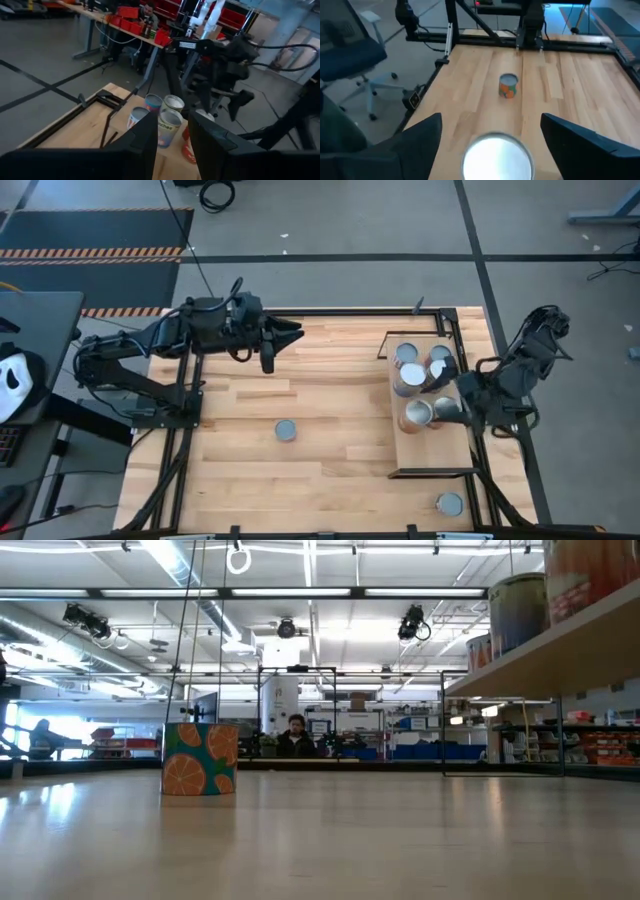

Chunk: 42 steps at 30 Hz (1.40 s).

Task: Pick and place cans onto a shelf
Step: Adjust the canned goods on the shelf

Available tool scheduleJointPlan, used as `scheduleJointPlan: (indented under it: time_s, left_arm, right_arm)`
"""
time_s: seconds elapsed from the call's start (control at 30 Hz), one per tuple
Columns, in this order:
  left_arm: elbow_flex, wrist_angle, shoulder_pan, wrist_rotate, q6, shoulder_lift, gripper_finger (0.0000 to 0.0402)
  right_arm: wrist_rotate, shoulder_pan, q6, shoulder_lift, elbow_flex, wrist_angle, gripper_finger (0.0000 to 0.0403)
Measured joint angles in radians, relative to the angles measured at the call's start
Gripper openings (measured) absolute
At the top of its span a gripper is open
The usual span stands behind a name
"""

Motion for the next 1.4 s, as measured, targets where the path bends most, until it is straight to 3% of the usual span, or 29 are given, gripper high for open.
scheduleJointPlan:
  time_s: [0.17, 0.5, 0.57, 0.7, 0.83, 1.1, 1.4]
  left_arm:
    - [0.000, 0.000, 0.000, -0.050, 0.001, 0.000, 0.0117]
    - [0.000, -0.003, -0.001, -0.055, 0.048, 0.000, 0.0117]
    - [0.000, -0.003, -0.001, -0.055, 0.061, 0.000, 0.0117]
    - [0.000, -0.003, -0.001, -0.054, 0.078, 0.000, 0.0117]
    - [0.000, -0.003, -0.001, -0.055, 0.104, 0.000, 0.0117]
    - [0.000, -0.002, -0.001, -0.054, 0.107, -0.001, 0.0117]
    - [0.000, 0.000, -0.001, -0.054, 0.106, -0.002, 0.0117]
  right_arm:
    - [-0.025, -0.017, -0.024, 0.089, 0.033, -0.040, 0.0275]
    - [-0.291, -0.073, 0.259, 0.206, 0.282, -0.464, 0.0037]
    - [-0.325, -0.075, 0.307, 0.210, 0.301, -0.541, 0.0010]
    - [-0.329, -0.075, 0.404, 0.212, 0.284, -0.668, 0.0017]
    - [-0.336, -0.075, 0.416, 0.212, 0.247, -0.665, 0.0008]
    - [-0.456, -0.075, 0.504, 0.193, 0.244, -0.688, 0.0008]
    - [-0.432, -0.075, 0.533, 0.186, 0.255, -0.730, 0.0005]
